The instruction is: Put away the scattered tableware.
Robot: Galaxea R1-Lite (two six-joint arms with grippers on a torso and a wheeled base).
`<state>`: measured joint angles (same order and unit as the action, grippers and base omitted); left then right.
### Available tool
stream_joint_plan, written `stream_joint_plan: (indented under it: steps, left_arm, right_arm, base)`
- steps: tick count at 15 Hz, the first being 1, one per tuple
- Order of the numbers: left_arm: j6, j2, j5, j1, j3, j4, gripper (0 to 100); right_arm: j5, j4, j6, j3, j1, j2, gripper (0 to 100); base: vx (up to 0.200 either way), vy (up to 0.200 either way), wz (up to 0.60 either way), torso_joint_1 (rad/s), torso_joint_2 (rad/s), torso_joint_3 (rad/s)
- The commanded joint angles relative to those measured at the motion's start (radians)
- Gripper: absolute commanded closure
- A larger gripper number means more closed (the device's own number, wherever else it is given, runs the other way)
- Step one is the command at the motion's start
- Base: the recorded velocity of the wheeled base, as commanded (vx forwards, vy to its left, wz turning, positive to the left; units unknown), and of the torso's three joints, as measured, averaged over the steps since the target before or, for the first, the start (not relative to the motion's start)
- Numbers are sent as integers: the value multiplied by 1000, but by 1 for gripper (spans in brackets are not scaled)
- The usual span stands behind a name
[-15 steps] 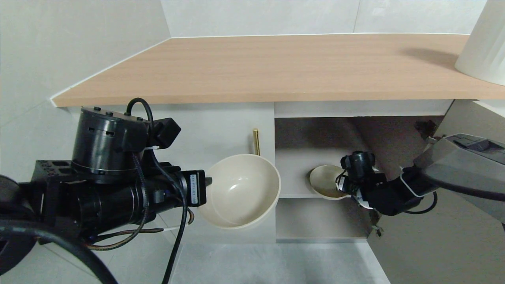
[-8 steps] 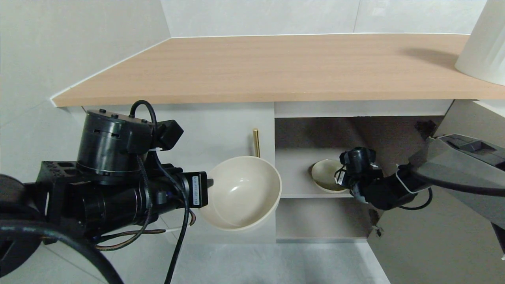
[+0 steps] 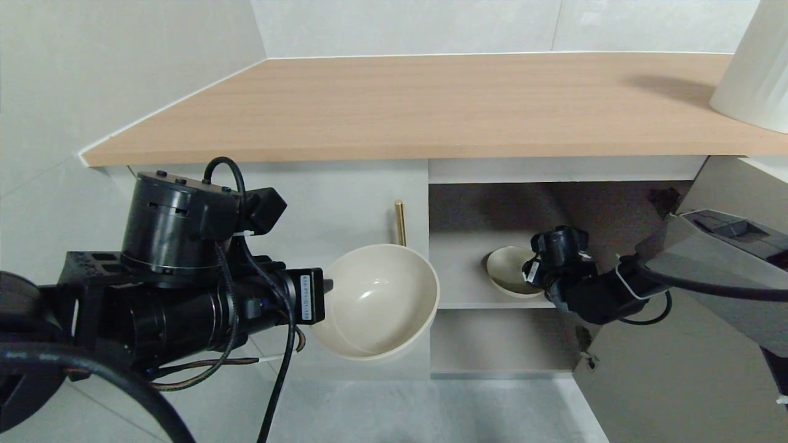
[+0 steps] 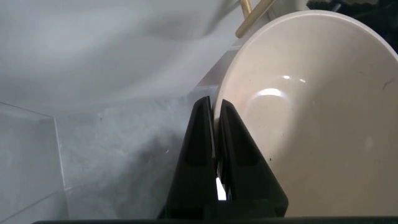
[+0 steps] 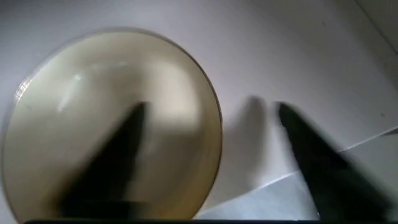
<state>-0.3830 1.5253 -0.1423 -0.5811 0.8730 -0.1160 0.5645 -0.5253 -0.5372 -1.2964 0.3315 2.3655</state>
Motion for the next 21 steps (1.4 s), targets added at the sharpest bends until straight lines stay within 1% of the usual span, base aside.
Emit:
stream_joint_plan:
  steps: [1, 2, 4, 5, 7, 8, 9, 10, 11, 12, 14, 16, 17, 18, 19, 21]
  left_arm:
    - [-1, 1, 0, 0, 0, -1, 100]
    - [1, 3, 1, -2, 0, -1, 100]
    - [1, 19, 1, -16, 0, -1, 100]
    - [10, 35, 0, -25, 0, -1, 100]
    - [47, 67, -2, -42, 0, -1, 100]
    - [62, 75, -2, -51, -2, -1, 100]
    - [87, 84, -2, -65, -8, -1, 100]
    - [115, 91, -2, -69, -23, -1, 100]
    - [162, 115, -13, -72, -42, -2, 100]
    - [165, 133, -28, -85, -42, -4, 100]
    - [167, 180, -88, -114, -51, -44, 100]
    - [168, 243, -197, -163, -54, -88, 100]
    - [173, 266, -249, -183, -54, -93, 100]
    - [174, 280, -284, -198, -52, -99, 100]
    - [174, 283, -299, -207, -52, -108, 100]
    - [173, 269, -304, -226, -52, -117, 100]
  right_arm:
    - [-1, -2, -1, 2, -2, -14, 0]
    - [-1, -2, -1, 16, -2, -43, 0]
    - [-31, 5, 3, 98, 12, -146, 0]
    - [-80, 7, 8, 157, 34, -223, 0]
    - [-207, 48, 57, 269, 84, -385, 0]
    - [-241, 74, 91, 298, 103, -440, 0]
    - [-273, 111, 122, 330, 129, -512, 0]
    - [-285, 143, 132, 348, 158, -569, 0]
    - [-322, 240, 161, 370, 212, -675, 0]
    - [-367, 306, 164, 374, 242, -738, 0]
    - [-463, 410, 164, 376, 297, -825, 0]
    - [-506, 524, 183, 376, 348, -853, 0]
    - [-520, 547, 204, 381, 362, -845, 0]
    - [-522, 551, 214, 385, 380, -833, 0]
    - [-520, 551, 215, 397, 400, -825, 0]
    - [-511, 548, 215, 404, 443, -781, 0]
  base:
    - [0, 0, 0, 0, 0, 0]
    - [0, 0, 0, 0, 0, 0]
    - [0, 0, 0, 0, 0, 0]
    - [0, 0, 0, 0, 0, 0]
    - [0, 0, 0, 0, 0, 0]
    - [0, 0, 0, 0, 0, 0]
    - [0, 0, 0, 0, 0, 0]
    - [0, 0, 0, 0, 0, 0]
    - [0, 0, 0, 0, 0, 0]
    - [0, 0, 0, 0, 0, 0]
    - [0, 0, 0, 0, 0, 0]
    - [0, 0, 0, 0, 0, 0]
    - [0, 0, 0, 0, 0, 0]
    - [0, 0, 0, 0, 0, 0]
    - [0, 0, 0, 0, 0, 0]
    - [0, 0, 0, 0, 0, 0]
